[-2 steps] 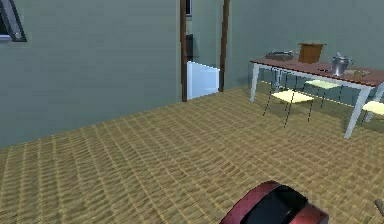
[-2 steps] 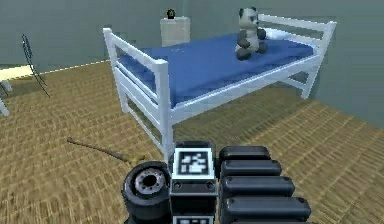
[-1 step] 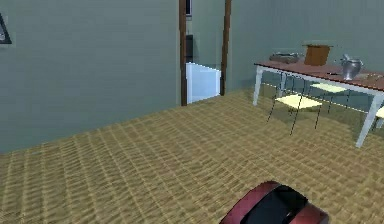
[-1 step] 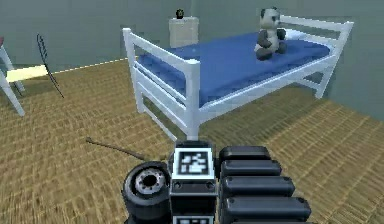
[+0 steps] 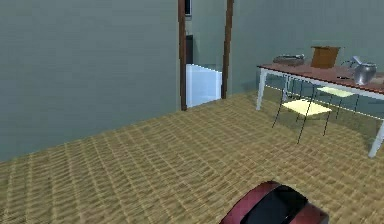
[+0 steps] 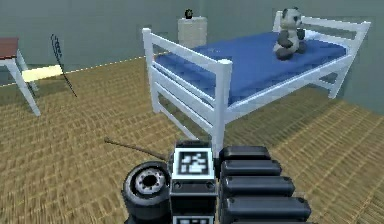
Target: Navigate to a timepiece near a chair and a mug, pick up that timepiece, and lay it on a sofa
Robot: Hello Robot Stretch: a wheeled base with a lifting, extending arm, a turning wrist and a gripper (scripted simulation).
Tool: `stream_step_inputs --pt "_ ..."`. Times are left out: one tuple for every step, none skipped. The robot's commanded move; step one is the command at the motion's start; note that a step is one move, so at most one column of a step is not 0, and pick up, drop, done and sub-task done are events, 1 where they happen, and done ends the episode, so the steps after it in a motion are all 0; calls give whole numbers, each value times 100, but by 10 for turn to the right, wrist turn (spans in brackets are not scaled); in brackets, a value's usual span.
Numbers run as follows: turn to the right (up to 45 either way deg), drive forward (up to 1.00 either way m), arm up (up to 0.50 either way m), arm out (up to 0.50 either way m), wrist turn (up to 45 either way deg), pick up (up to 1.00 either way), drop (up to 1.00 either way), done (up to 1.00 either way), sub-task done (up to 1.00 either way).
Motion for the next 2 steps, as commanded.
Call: stream_step_inputs --pt "30 0 0 0 0 0 0 0 0" --pt "0 100 0 0 0 0 0 0 0"
